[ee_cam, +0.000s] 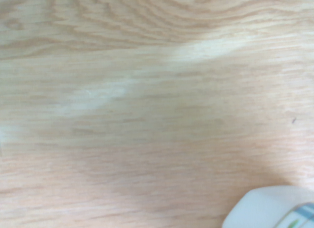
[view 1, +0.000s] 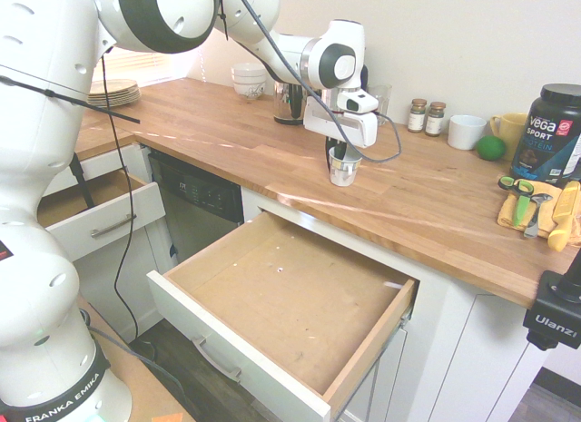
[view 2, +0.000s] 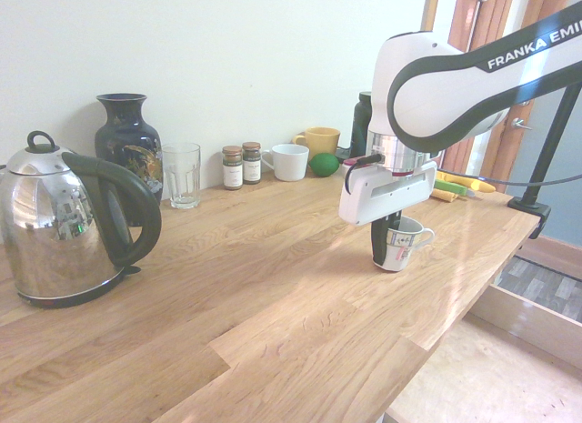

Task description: Put mug in the drawer

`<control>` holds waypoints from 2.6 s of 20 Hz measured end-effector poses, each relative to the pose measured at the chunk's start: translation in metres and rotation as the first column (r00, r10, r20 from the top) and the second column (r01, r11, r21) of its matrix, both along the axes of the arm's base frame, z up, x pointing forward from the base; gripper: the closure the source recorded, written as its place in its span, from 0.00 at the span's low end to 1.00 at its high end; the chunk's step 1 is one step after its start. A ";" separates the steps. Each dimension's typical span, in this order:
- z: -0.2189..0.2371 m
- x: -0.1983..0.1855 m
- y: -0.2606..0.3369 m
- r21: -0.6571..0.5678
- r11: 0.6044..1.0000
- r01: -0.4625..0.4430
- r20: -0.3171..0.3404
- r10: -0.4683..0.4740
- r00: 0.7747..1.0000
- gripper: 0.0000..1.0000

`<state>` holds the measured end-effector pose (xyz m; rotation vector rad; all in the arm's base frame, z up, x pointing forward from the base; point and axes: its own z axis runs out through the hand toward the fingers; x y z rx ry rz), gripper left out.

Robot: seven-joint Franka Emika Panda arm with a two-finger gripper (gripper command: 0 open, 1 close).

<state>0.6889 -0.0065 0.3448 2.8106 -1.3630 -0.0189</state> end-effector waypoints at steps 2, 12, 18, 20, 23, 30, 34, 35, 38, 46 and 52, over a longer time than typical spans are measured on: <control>0.007 -0.005 0.003 0.001 1.000 -0.006 0.003 0.006 1.000 1.00; 0.066 -0.048 0.008 0.003 0.999 -0.051 0.045 0.051 0.998 1.00; 0.097 -0.084 0.007 0.001 0.990 -0.143 0.049 0.143 0.989 1.00; 0.100 -0.102 0.003 -0.001 0.988 -0.156 0.040 0.156 0.987 1.00; 0.100 -0.135 -0.008 -0.003 0.988 -0.156 0.025 0.156 0.987 1.00; 0.063 -0.206 -0.030 -0.004 0.992 -0.128 0.001 0.128 0.992 1.00; 0.031 -0.236 -0.037 0.004 0.992 -0.124 -0.019 0.124 0.992 1.00; 0.024 -0.242 -0.039 0.005 0.992 -0.123 -0.024 0.123 0.992 1.00; 0.004 -0.256 -0.047 0.012 0.993 -0.116 -0.033 0.116 0.993 1.00; -0.089 -0.281 -0.068 0.035 0.995 -0.098 -0.090 0.101 0.991 1.00; -0.145 -0.279 -0.073 0.036 0.995 -0.094 -0.131 0.097 0.987 1.00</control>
